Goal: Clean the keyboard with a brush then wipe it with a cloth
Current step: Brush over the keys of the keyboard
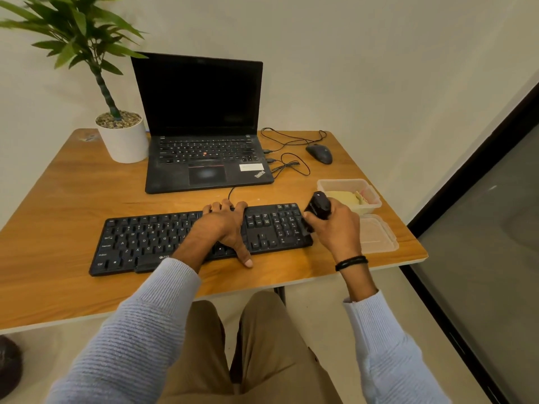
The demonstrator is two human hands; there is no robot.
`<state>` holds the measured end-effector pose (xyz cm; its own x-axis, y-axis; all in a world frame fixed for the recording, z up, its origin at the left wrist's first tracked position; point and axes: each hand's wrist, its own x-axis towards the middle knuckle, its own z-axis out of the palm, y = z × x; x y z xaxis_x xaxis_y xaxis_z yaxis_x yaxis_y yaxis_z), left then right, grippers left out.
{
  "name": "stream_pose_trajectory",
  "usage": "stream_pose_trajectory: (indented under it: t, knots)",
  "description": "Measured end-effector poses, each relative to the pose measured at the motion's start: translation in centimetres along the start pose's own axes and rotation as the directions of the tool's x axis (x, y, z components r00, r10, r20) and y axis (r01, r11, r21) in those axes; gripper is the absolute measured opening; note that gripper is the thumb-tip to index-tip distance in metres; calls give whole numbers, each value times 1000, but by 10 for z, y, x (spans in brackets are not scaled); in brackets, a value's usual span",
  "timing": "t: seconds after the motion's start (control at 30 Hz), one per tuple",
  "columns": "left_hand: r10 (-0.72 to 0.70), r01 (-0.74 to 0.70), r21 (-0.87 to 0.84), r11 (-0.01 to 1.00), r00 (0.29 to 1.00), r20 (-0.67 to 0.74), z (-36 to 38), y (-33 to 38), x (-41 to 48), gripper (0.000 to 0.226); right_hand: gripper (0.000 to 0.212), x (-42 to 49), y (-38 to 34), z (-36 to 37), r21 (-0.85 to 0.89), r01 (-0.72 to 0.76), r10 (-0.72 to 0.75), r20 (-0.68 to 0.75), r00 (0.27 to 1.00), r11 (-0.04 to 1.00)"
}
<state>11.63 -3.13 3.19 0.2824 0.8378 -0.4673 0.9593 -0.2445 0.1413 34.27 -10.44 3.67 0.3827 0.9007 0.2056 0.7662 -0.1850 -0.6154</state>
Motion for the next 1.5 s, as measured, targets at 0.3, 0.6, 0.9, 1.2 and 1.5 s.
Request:
stream_pose_trajectory:
  t: [0.3, 0.6, 0.9, 1.2, 1.5]
  knots:
    - [6, -6, -5, 1000, 1000, -3, 2, -2, 1, 152, 28, -3, -20, 18, 248, -85, 23, 240, 971, 965]
    - [6, -6, 2, 1000, 1000, -4, -1, 1, -4, 148, 37, 36, -59, 51, 78, -18, -2, 248, 969, 997]
    - [7, -7, -7, 1000, 1000, -18, -2, 1, -8, 148, 37, 31, -37, 2, 216, -49, 90, -186, 978, 975]
    - [14, -344, -595, 726, 873, -488, 44, 51, -32, 77, 55, -27, -2, 4, 961, -276, 343, 271, 900, -34]
    - [-81, -357, -933, -45, 932, -353, 67, 100, -44, 26, 45, -68, 16, 18, 853, -425, 301, 338, 892, 302]
